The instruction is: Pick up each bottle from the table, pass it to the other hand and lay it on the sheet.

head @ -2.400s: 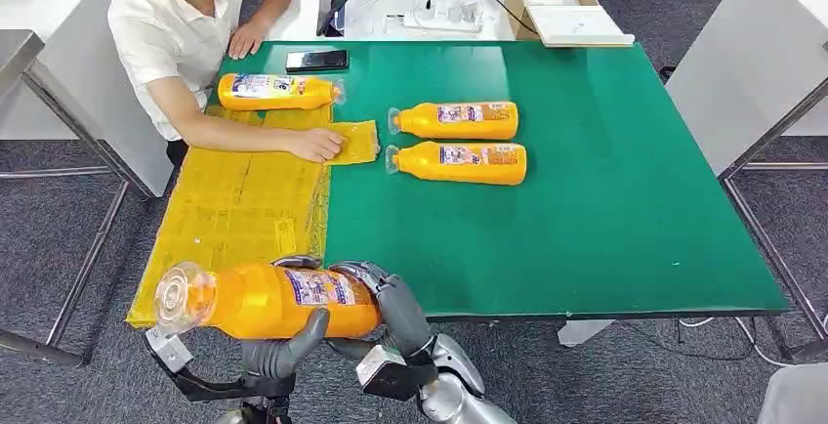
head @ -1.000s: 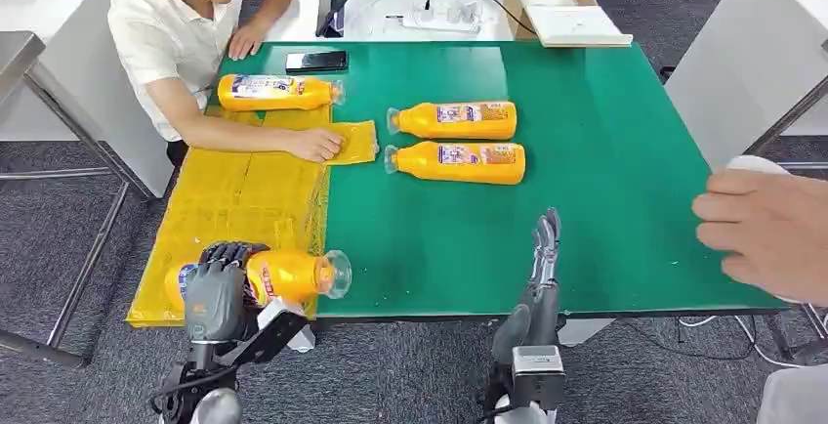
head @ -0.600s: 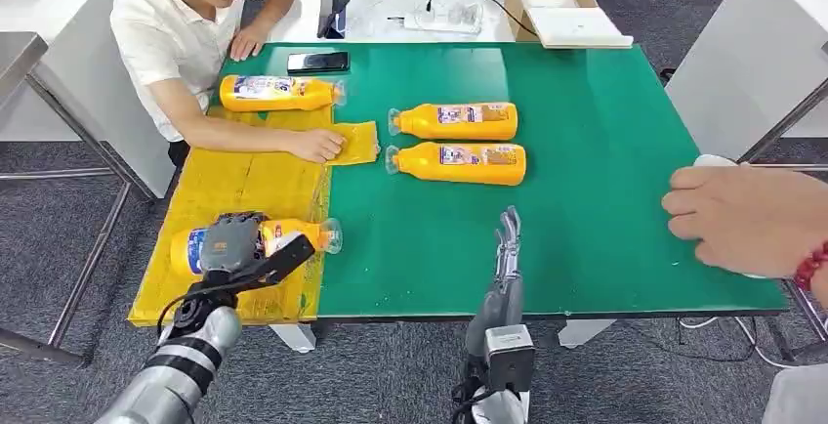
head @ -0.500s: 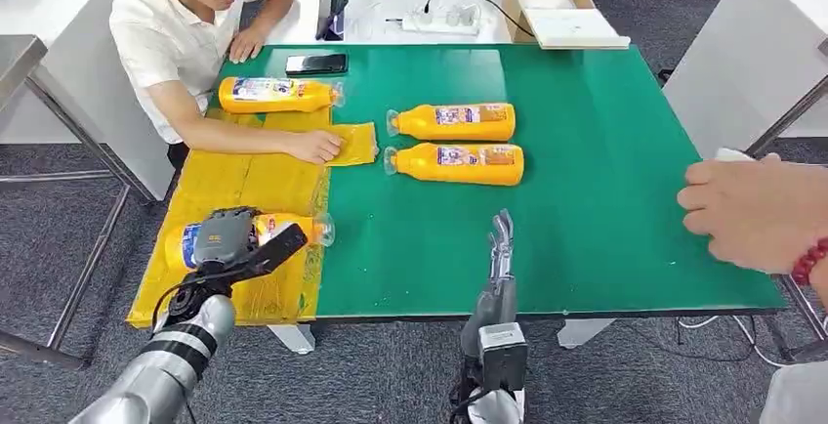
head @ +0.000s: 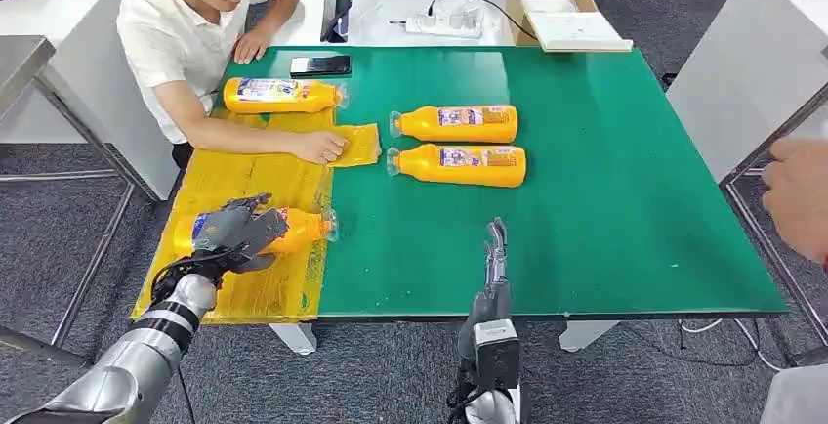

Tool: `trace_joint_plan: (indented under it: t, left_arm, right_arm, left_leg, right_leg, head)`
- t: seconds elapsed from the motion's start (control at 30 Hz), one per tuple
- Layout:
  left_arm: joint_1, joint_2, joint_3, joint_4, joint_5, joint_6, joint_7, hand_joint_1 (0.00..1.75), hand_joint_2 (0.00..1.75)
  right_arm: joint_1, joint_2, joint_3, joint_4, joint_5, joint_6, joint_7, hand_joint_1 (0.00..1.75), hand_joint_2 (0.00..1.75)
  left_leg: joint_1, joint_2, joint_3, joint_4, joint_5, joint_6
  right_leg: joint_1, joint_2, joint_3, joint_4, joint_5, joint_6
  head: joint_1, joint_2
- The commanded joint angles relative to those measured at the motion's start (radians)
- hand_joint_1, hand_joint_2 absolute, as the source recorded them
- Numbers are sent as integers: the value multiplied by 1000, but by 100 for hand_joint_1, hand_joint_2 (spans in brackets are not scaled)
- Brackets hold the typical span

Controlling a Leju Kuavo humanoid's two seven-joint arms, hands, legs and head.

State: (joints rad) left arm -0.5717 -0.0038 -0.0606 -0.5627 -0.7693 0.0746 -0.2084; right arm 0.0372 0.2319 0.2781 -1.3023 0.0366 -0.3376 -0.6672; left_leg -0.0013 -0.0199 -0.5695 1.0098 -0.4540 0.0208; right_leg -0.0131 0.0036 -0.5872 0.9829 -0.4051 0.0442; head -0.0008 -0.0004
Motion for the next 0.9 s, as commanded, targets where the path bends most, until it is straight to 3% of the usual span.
trace_joint_plan:
  t: [0.03,0.23,0.33,0.37,0.4,0.47,0.5,0.6,0.77,0.9]
  left_arm:
    - [124,19,-19,-108,187,-191,-91,0,175]
    - [150,2,-36,-157,223,-165,-105,0,175]
    - [190,-21,-45,-262,293,-72,-160,0,175]
    - [220,-33,-41,-327,316,18,-194,0,175]
    - [268,-73,1,-418,318,239,-308,0,175]
    - [325,-118,24,-540,339,393,-381,0,175]
    - [370,-161,49,-652,435,476,-473,0,175]
    - [432,-159,-16,-852,461,624,-490,0,175]
    - [452,-181,-4,-925,447,624,-490,0,175]
    - [554,-278,-38,-1158,475,624,-490,0,175]
  right_arm:
    - [-42,-23,3,78,3,-7,-31,0,0]
    - [-44,-26,8,90,4,0,-31,0,0]
    - [-38,-32,10,76,5,-6,-31,0,0]
    - [-35,-34,9,77,7,-11,-31,0,0]
    - [-28,-31,4,71,13,-7,-31,0,0]
    - [-16,-32,15,60,12,-20,-31,0,0]
    - [-12,-28,21,69,12,-38,-31,0,0]
    - [-15,-31,43,80,11,-51,-31,0,0]
    - [-18,-37,57,83,9,-65,-31,0,0]
    - [-1,-51,58,70,2,-118,-31,0,0]
  left_leg:
    - [1,4,2,-2,1,-1]
    - [-1,3,3,-2,0,-1]
    - [0,3,3,-3,0,-1]
    - [-1,1,3,-2,0,0]
    - [-1,2,3,-2,0,-1]
    - [-1,2,1,-1,-1,-1]
    - [-1,2,0,0,-1,0]
    - [0,2,-8,2,-2,0]
    - [1,3,-9,2,-3,-1]
    - [0,1,-12,1,-3,0]
  right_leg:
    - [1,2,2,-3,1,-1]
    - [0,-1,3,-2,1,-1]
    - [0,-1,3,-3,1,-2]
    - [0,-2,4,-2,0,-1]
    - [0,-1,3,-2,0,-1]
    - [0,-1,2,-1,0,-1]
    - [0,-2,0,-1,-1,0]
    - [1,-3,-8,1,-2,0]
    - [1,-1,-9,0,-2,-1]
    - [0,-2,-11,-1,-1,0]
  head:
    - [1,0]
    - [1,0]
    - [0,0]
    - [1,0]
    - [1,0]
    - [1,0]
    - [0,0]
    - [1,0]
    - [1,0]
    - [1,0]
